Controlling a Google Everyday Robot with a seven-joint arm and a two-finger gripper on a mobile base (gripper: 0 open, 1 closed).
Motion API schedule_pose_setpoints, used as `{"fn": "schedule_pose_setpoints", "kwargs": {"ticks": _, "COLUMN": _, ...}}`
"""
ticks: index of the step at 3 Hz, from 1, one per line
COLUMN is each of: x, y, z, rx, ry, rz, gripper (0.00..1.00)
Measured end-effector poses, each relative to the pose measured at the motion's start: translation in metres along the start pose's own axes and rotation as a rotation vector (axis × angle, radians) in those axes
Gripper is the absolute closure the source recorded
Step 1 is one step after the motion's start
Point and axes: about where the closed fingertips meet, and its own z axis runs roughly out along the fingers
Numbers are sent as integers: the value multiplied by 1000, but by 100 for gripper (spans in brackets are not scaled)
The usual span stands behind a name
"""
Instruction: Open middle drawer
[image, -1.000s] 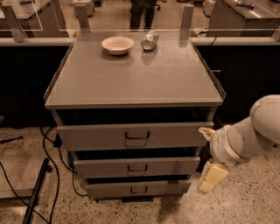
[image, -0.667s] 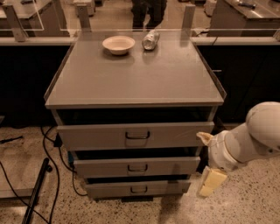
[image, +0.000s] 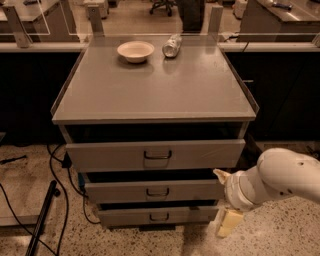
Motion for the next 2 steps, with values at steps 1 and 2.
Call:
{"fn": "schedule_pose_setpoints", "kwargs": {"ticks": 1, "x": 9, "y": 4, "z": 48, "rx": -5, "ry": -30, "rz": -17, "gripper": 0}}
{"fn": "schedule_pose_setpoints", "kwargs": {"ticks": 2, "x": 19, "y": 5, "z": 106, "rx": 4, "ry": -70, "rz": -30, "gripper": 0}}
